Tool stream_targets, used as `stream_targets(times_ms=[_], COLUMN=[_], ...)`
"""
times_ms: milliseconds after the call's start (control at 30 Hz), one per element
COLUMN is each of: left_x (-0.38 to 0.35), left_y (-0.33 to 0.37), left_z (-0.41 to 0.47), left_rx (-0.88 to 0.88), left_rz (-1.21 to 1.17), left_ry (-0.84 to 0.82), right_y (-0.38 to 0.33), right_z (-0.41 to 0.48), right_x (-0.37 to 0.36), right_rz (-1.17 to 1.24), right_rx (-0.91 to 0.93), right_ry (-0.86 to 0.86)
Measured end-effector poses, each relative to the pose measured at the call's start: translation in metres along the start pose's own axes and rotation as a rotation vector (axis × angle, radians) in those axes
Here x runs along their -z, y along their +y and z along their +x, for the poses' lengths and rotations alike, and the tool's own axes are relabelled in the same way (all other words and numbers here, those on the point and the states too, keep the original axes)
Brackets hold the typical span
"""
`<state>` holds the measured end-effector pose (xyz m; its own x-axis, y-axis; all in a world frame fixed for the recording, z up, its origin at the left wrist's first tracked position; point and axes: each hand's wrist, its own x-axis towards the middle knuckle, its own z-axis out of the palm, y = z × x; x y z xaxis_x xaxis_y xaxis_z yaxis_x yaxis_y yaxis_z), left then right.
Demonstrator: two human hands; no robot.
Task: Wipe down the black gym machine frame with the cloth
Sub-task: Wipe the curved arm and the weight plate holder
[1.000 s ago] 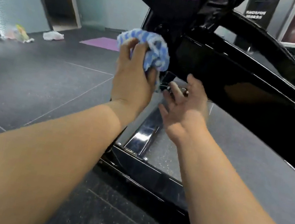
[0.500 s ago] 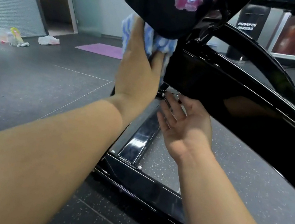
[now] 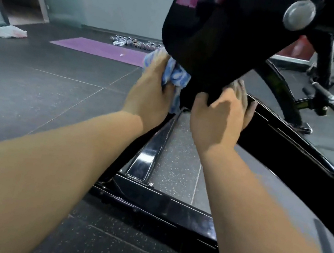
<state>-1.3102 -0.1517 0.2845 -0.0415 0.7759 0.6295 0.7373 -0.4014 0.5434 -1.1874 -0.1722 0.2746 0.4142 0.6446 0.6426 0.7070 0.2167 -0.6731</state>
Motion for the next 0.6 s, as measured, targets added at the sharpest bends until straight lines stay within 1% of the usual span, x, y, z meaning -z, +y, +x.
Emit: stream_targets(times_ms=[67, 167, 200, 267, 300, 367, 400, 467, 500, 533, 567, 600], left_x=[0.003, 0.007, 0.007, 0.007, 0.007, 0.007, 0.006, 0.003, 0.001, -0.002, -0.002, 0.000], left_y=[-0.002, -0.008, -0.009, -0.015, -0.020, -0.022, -0.025, -0.030, -0.035, -0.041, -0.044, -0.047], left_z=[0.007, 0.024, 0.030, 0.045, 0.053, 0.058, 0.057, 0.054, 0.054, 0.054, 0.054, 0.055], left_rx=[0.067, 0.215, 0.247, 0.305, 0.360, 0.408, 0.396, 0.344, 0.311, 0.267, 0.235, 0.216], left_rz=[-0.083, -0.244, -0.252, -0.280, -0.319, -0.366, -0.381, -0.458, -0.479, -0.490, -0.498, -0.497], left_ry=[-0.037, -0.068, -0.085, -0.109, -0.131, -0.191, -0.215, -0.206, -0.199, -0.196, -0.192, -0.195], right_y=[0.003, 0.015, 0.019, 0.020, 0.020, 0.018, 0.016, 0.014, 0.015, 0.016, 0.015, 0.013], right_z=[-0.004, -0.008, -0.008, -0.005, -0.004, -0.007, -0.011, -0.026, -0.039, -0.054, -0.066, -0.073], right_x=[-0.010, -0.025, -0.028, -0.034, -0.039, -0.042, -0.043, -0.049, -0.054, -0.060, -0.066, -0.071], right_rz=[-0.092, -0.269, -0.300, -0.266, -0.240, -0.176, -0.151, -0.081, -0.047, -0.006, 0.073, 0.170], right_rx=[0.021, 0.086, 0.083, 0.050, 0.017, -0.003, 0.005, 0.092, 0.123, 0.103, 0.021, -0.108], right_ry=[0.010, 0.068, 0.084, 0.094, 0.086, 0.112, 0.143, 0.216, 0.213, 0.172, 0.101, 0.027])
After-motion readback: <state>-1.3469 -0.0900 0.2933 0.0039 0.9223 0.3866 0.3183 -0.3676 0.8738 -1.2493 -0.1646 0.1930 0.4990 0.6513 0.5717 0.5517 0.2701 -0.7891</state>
